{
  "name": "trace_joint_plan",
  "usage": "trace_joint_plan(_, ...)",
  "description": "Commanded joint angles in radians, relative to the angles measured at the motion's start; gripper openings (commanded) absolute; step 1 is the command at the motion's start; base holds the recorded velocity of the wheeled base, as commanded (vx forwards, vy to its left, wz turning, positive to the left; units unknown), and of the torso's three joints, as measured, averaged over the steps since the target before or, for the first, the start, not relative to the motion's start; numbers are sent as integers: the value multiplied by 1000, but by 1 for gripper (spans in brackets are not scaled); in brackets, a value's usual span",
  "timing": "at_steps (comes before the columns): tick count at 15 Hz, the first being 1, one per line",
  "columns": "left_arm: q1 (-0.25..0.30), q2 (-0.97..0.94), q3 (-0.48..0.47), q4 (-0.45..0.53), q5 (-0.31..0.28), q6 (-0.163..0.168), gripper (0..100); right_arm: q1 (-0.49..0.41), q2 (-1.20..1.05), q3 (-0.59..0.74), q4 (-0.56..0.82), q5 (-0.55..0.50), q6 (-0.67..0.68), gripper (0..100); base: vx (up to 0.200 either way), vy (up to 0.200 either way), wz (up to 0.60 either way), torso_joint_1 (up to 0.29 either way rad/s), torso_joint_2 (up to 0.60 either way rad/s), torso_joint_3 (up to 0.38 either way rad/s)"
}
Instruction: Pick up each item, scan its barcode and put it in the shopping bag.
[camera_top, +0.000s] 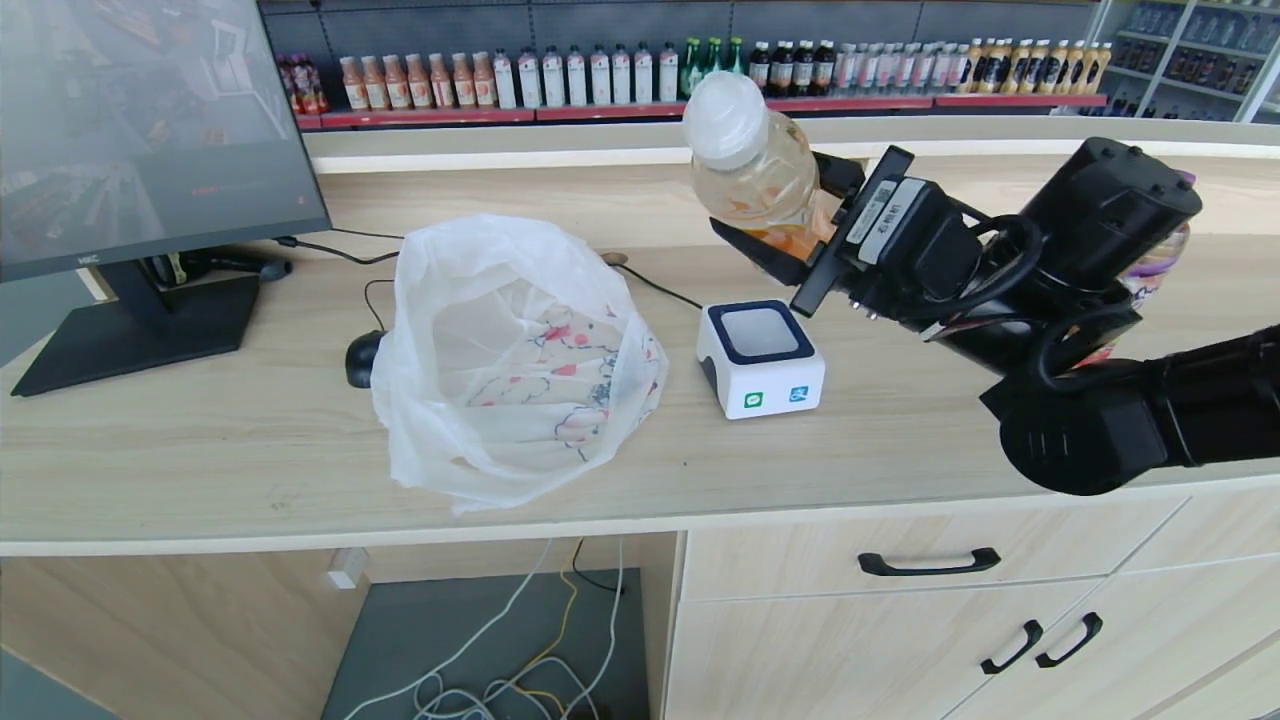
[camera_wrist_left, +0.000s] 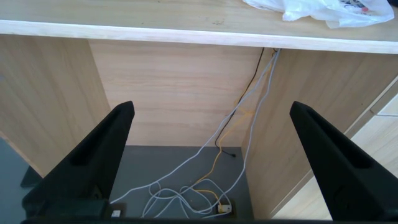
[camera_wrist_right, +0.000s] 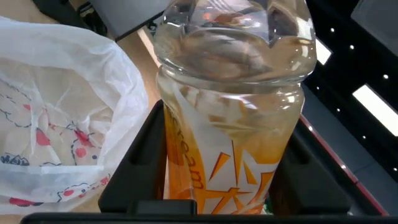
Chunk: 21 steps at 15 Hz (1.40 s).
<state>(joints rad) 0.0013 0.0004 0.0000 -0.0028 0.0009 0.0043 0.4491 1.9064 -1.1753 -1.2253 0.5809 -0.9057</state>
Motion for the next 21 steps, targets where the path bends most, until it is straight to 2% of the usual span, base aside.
trace_joint_plan(1, 0, 0, 0, 0, 1, 0, 100, 17, -78, 33, -2, -53, 44, 0, 0, 0, 0, 0, 0, 0)
trace_joint_plan(2, 0, 0, 0, 0, -1, 0, 100, 46, -95, 60, -17, -87, 94, 0, 0, 0, 0, 0, 0, 0)
trace_joint_plan(5, 0, 0, 0, 0, 1, 0, 100, 109, -105, 149, -192, -202, 301, 0, 0, 0, 0, 0, 0, 0)
trace_joint_plan(10, 0, 0, 0, 0, 1, 0, 100, 94, -165, 344, -330, -256, 473, 0, 0, 0, 0, 0, 0, 0)
trace_joint_plan(14, 0, 0, 0, 0, 1, 0, 100, 95, -182, 505, -345, -435, 619, 0, 0, 0, 0, 0, 0, 0)
trace_joint_plan(16, 0, 0, 0, 1, 1, 0, 100, 108, -185, 516, -345, -469, 633, 0, 0, 0, 0, 0, 0, 0)
trace_joint_plan(18, 0, 0, 0, 0, 1, 0, 100, 129, -204, 528, -345, -575, 699, 0, 0, 0, 0, 0, 0, 0)
trace_joint_plan(21, 0, 0, 0, 0, -1, 0, 100, 129, -214, 534, -345, -631, 754, 0, 0, 0, 0, 0, 0, 0)
